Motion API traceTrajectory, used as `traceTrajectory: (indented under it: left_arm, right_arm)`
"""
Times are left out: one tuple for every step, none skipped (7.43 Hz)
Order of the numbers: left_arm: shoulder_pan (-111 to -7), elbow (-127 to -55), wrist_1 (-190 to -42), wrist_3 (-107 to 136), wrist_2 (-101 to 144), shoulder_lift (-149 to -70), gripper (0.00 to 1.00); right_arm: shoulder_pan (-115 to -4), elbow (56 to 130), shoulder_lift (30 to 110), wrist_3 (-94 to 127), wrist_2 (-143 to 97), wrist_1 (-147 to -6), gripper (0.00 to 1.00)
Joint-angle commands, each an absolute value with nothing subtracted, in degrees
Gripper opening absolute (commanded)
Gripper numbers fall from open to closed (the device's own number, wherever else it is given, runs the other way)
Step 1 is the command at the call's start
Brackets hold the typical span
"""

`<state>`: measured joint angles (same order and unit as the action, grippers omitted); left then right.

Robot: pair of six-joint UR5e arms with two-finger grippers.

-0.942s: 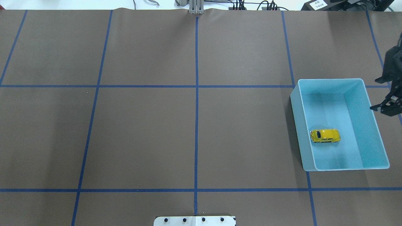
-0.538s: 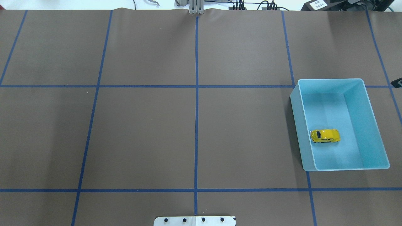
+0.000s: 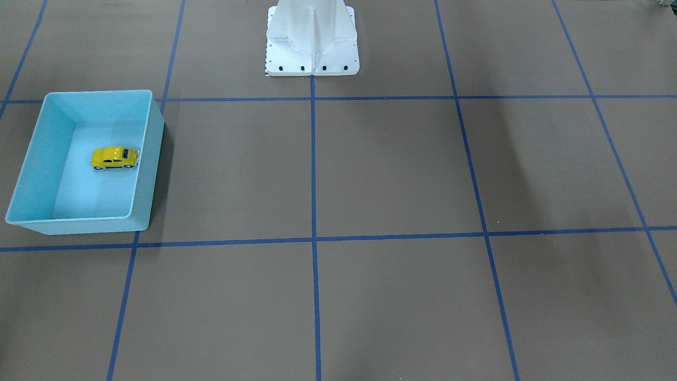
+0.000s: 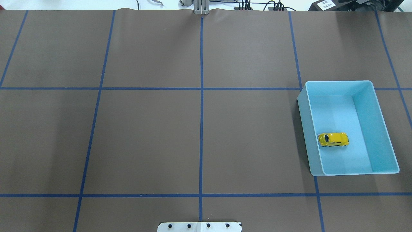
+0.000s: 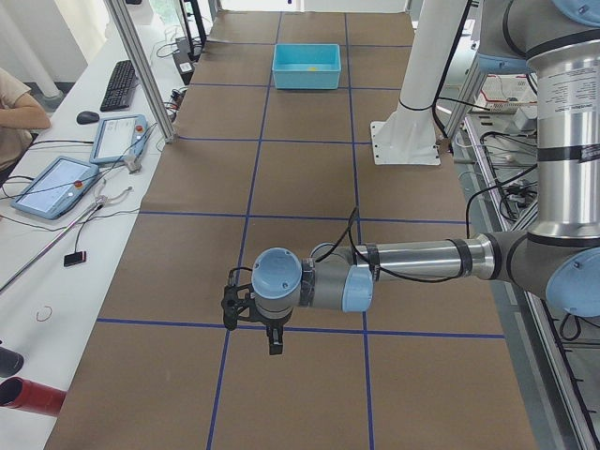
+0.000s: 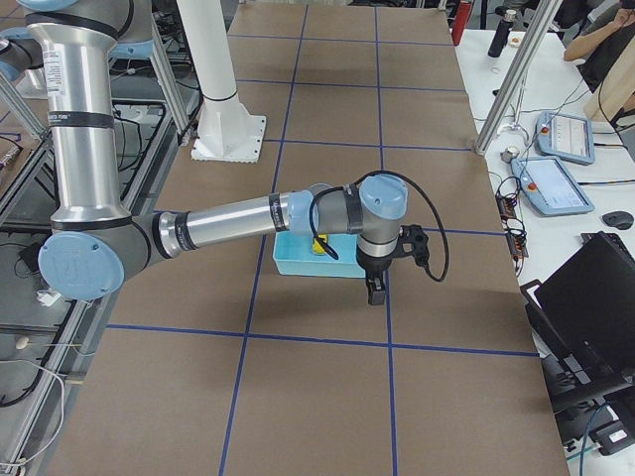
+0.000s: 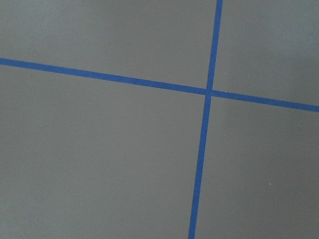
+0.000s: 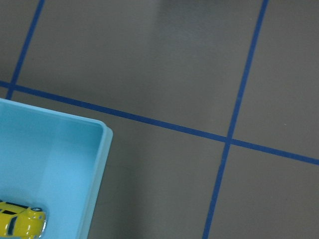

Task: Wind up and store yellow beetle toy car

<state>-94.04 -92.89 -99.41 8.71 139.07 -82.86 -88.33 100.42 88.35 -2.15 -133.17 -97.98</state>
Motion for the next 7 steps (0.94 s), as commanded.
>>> traceTrajectory:
  left_arm:
    - [-94.04,-92.90,-99.40,8.70,139.13,-82.88,1.00]
    - [-94.04,-92.90,-99.49,8.79,139.13,-82.88,1.00]
    - [-94.04,-92.90,-99.49,8.79,139.13,-82.97,1.00]
    - [-93.96,-92.90,-99.49,8.79,139.13,-82.88,1.00]
    - [-93.96,-92.90,-99.41,8.70,139.13,-82.88,1.00]
    - [-93.96,-92.90,-99.49,8.79,139.13,-82.88,1.00]
    - [-93.96,-92.90,-99.41,8.79,139.13,-82.88,1.00]
  right_arm:
    - [-89.12,97.12,90.08,-1.85,-133.42,-97.82,1.00]
    - [-89.12,96.42,89.22,-1.50,-133.42,-97.74,1.00]
    - [-89.12,95.46,89.73,-2.02,-133.42,-97.13,1.00]
    - [-89.12,93.54,89.91,-1.85,-133.50,-93.99,1.00]
    - [-89.12,92.73,90.26,-1.85,-133.68,-91.87,1.00]
    - [-89.12,92.81,90.35,-1.93,-133.86,-91.85,1.00]
    - [-89.12,92.73,90.35,-1.93,-133.86,-91.85,1.00]
